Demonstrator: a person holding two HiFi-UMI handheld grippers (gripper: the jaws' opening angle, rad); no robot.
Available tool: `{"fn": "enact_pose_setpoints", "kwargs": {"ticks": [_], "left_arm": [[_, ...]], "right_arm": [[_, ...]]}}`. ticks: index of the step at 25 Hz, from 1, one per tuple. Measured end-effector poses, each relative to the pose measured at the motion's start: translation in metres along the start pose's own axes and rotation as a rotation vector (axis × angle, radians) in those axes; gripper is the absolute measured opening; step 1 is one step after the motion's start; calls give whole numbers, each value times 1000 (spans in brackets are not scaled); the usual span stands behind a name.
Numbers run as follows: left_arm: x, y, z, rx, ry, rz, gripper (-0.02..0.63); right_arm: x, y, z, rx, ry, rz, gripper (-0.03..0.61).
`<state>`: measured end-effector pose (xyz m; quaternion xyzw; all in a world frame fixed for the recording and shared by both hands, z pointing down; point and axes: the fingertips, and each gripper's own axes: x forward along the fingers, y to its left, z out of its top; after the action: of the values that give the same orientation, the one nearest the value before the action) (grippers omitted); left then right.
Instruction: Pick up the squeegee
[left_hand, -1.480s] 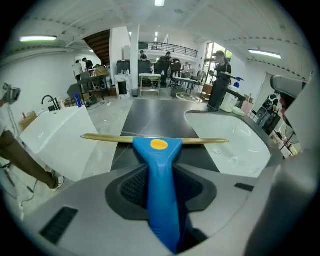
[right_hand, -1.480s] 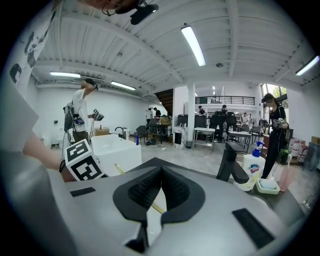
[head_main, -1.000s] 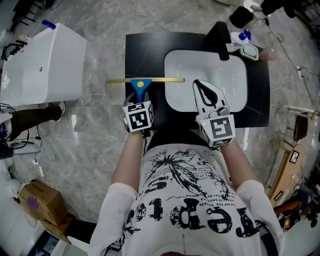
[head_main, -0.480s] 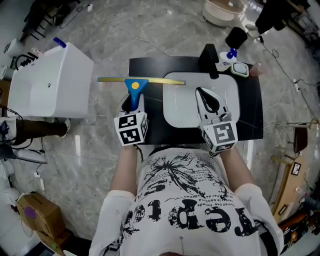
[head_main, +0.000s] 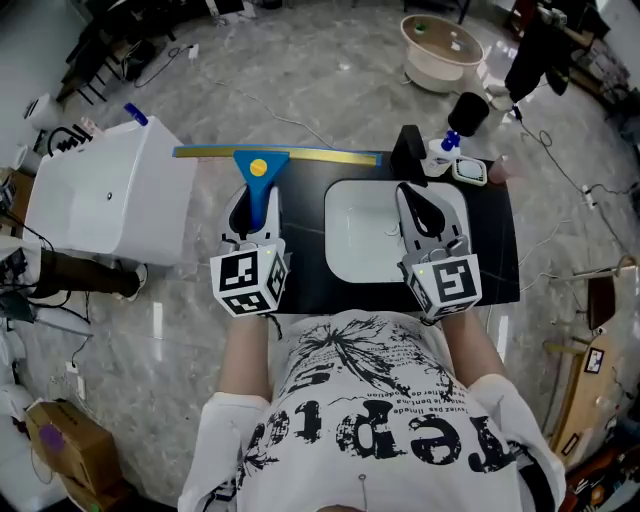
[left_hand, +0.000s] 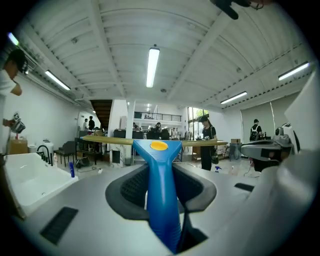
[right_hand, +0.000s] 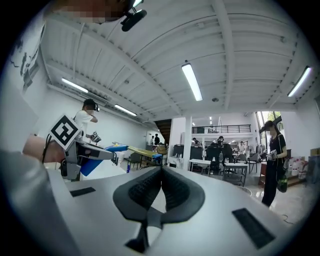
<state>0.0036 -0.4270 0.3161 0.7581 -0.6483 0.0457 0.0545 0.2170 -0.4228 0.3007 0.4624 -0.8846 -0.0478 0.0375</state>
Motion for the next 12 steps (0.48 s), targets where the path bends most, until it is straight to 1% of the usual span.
{"fn": "enact_pose_setpoints", "kwargs": {"ticks": [3, 5, 8, 12], "left_arm": [[-8, -7, 21, 28, -60, -10, 141], [-12, -10, 28, 49, -82, -14, 141], [-15, -15, 32, 59, -98, -18, 141], [-13, -17, 28, 56, -88, -18, 141]], "right_arm": [[-4, -5, 9, -1, -22, -2, 14], [-6, -6, 10, 5, -28, 1, 14], [-8, -8, 9, 18, -30, 8, 15], [-8, -10, 8, 33, -35, 13, 14]]}}
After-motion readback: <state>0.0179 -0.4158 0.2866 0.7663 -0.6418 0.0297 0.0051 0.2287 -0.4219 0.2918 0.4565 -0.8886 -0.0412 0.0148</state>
